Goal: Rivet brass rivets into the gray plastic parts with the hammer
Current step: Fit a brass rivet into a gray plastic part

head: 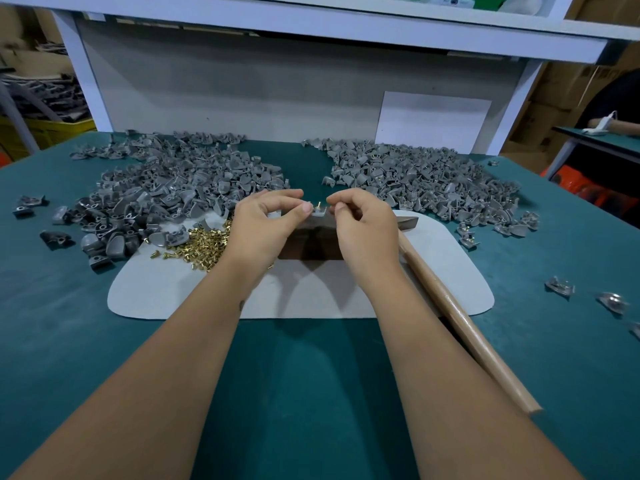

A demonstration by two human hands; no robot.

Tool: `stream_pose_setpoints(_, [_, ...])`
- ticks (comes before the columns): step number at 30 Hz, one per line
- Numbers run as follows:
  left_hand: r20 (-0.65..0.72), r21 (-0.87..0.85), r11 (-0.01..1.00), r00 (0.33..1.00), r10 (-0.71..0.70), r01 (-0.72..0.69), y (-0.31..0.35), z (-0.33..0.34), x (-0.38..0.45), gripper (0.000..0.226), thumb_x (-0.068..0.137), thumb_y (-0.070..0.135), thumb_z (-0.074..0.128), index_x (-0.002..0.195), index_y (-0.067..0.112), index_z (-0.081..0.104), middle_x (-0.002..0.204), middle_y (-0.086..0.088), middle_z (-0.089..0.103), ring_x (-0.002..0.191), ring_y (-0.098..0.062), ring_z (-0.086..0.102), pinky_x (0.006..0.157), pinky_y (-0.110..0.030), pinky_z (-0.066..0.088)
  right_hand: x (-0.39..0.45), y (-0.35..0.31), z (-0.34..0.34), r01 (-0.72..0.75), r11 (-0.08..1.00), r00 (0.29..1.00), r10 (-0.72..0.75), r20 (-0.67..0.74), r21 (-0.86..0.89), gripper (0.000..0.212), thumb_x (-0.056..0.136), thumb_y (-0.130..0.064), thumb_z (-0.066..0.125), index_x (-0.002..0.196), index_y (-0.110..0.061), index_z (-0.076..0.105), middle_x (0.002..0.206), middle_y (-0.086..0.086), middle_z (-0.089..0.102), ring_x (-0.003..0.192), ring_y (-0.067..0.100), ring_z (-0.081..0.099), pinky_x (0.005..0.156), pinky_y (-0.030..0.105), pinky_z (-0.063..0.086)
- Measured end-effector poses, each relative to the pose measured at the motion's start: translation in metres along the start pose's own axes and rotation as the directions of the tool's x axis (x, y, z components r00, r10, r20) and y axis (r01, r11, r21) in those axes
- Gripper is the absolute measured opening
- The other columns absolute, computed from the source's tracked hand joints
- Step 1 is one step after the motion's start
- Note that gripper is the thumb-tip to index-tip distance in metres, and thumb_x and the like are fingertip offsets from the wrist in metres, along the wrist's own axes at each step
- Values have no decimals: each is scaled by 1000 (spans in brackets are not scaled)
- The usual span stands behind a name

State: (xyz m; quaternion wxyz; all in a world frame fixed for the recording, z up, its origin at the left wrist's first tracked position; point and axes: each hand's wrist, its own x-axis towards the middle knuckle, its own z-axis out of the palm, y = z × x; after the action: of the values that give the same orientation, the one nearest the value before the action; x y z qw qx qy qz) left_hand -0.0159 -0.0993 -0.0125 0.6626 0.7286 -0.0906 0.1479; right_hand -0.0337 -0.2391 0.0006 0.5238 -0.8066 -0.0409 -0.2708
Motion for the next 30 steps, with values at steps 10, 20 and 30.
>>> stream_pose_setpoints(10, [38, 193, 979, 998, 57, -63, -3, 3, -1, 5, 83, 24, 78, 88, 24, 78, 113, 10, 69, 130, -22, 49, 114, -49, 32, 3, 3, 2, 38, 982, 999, -30, 45, -185, 6, 85, -13, 64, 80, -14, 68, 87, 0, 62, 85, 17, 57, 76, 28, 43])
stream_pose_setpoints(20, [49, 354, 926, 991, 123, -132, 2, 3, -1, 29, 81, 26, 79, 68, 47, 63, 91, 29, 62, 129, -20, 45, 114, -50, 26, 3, 2, -1, 121, 934, 993, -110, 50, -335, 9, 83, -16, 65, 75, -19, 66, 80, -4, 57, 91, 21, 50, 81, 33, 41])
stream_pose_setpoints(30, [46, 436, 892, 993, 113, -121, 6, 4, -3, 28, 83, 32, 76, 66, 49, 61, 91, 37, 59, 130, -9, 39, 113, -49, 23, 9, 5, 2, 167, 916, 986, -147, 81, -364, 14, 85, -11, 63, 73, -16, 60, 77, -6, 50, 84, 15, 42, 68, 23, 26])
